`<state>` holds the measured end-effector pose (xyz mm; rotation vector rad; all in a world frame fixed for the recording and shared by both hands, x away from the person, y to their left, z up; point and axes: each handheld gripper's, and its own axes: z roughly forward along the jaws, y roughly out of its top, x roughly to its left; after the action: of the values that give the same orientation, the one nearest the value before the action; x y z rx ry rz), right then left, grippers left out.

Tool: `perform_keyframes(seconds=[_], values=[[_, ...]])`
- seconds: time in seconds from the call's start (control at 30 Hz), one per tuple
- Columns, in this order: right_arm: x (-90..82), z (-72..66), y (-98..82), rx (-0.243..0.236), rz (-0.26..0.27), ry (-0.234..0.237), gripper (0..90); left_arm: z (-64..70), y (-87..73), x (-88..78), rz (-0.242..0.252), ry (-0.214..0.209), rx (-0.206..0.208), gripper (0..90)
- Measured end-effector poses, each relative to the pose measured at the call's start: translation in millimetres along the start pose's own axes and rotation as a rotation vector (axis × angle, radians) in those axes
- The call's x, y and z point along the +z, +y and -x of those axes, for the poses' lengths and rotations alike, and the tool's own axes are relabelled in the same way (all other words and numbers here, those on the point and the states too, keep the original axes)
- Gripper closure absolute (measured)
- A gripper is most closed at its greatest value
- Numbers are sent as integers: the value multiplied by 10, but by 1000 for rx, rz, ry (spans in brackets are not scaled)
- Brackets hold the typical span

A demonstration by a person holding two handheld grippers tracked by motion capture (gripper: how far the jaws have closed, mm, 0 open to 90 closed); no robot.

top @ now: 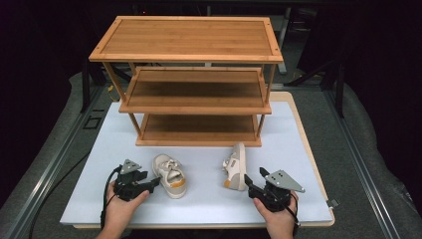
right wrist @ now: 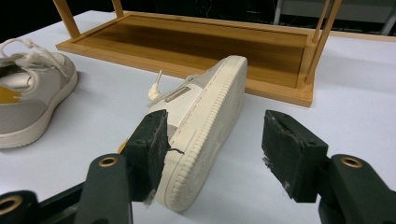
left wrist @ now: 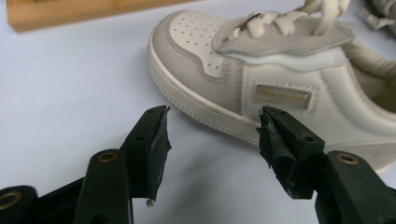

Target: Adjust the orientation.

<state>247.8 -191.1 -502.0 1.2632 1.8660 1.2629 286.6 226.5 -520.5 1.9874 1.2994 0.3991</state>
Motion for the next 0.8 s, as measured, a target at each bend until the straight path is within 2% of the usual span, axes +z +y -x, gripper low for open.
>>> perform_keyframes(seconds=[0.07,0.1,0.13,0.17,0.2,0.33,0.47,0.57,0.6,0.63,0.8], values=[[-1,0,1,-2,1,5,410,-7,-33,-19,-6,-10,-7,429],[0,-7,3,-4,2,4,410,-6,-39,-59,12,-29,-24,428],[0,-7,3,-4,2,4,410,-6,-39,-59,12,-29,-24,427],[0,-10,3,-5,1,2,410,12,-18,-111,47,-33,-29,427],[0,-10,3,-5,1,2,410,12,-18,-111,47,-33,-29,427],[-1,-3,3,-4,2,0,411,78,34,-189,107,-63,-38,416],[-2,2,3,2,4,-3,411,150,80,-166,122,-91,-45,402],[3,-4,0,5,4,2,411,221,98,-100,109,-125,-41,394],[4,-7,-1,2,2,3,411,246,103,-72,102,-119,-28,394],[8,-12,-2,-3,-2,1,411,265,110,-12,86,-89,-3,395],[11,-12,-4,-3,-2,0,411,203,111,27,72,-73,-3,404]])
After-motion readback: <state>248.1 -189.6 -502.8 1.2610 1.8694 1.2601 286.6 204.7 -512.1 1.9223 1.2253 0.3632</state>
